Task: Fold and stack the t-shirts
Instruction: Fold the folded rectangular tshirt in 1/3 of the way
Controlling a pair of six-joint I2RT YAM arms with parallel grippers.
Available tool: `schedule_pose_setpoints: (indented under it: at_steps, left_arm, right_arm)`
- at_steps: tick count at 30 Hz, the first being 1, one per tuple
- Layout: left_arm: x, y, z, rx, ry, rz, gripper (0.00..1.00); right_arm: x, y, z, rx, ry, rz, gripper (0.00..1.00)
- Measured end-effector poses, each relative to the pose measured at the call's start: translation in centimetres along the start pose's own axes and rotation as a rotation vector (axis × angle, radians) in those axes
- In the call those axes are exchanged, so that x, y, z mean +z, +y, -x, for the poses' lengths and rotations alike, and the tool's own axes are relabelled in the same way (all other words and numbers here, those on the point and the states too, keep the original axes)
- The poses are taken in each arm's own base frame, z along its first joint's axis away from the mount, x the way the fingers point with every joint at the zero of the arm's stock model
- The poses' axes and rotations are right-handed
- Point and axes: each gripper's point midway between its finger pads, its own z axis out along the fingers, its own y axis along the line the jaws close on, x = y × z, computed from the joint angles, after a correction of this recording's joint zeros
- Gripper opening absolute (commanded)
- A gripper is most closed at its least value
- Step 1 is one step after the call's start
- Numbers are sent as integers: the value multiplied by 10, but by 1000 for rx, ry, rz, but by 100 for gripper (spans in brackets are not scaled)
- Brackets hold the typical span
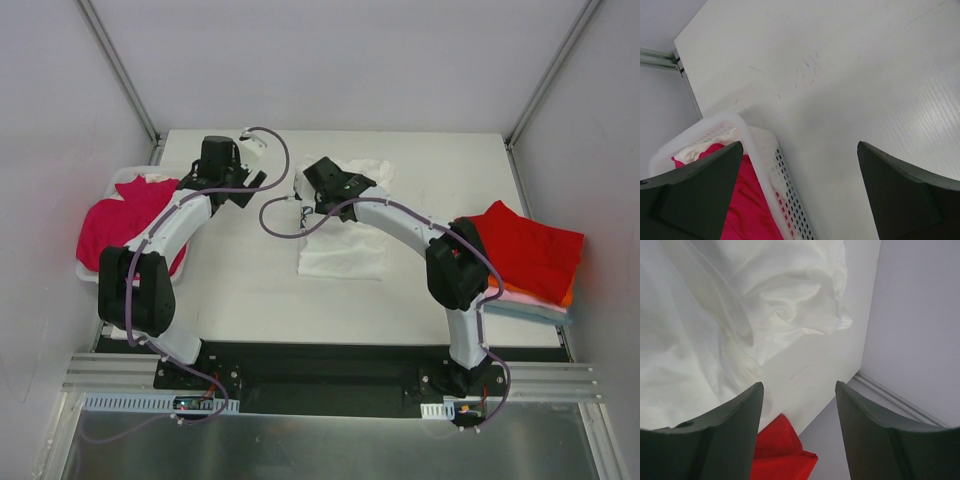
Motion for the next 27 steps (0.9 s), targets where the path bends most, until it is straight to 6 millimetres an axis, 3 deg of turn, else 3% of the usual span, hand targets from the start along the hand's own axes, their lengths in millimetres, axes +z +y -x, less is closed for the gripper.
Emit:
schedule_pose_setpoints:
  at_steps: [7, 11, 16, 27]
  left_arm:
    - [-14, 2, 4, -18, -28, 12, 99]
    - [-14, 3, 3, -18, -23, 16, 99]
    - [-9, 9, 1, -17, 4, 46, 99]
    - [22, 24, 0, -21, 74, 102, 99]
  right_arm:
    - [-55, 8, 8, 63, -101, 59, 63]
    - [-78, 25, 17, 98, -181, 135, 63]
    - [-71, 51, 21, 103, -196, 234, 62]
    - [-31, 111, 34, 56, -172, 410, 62]
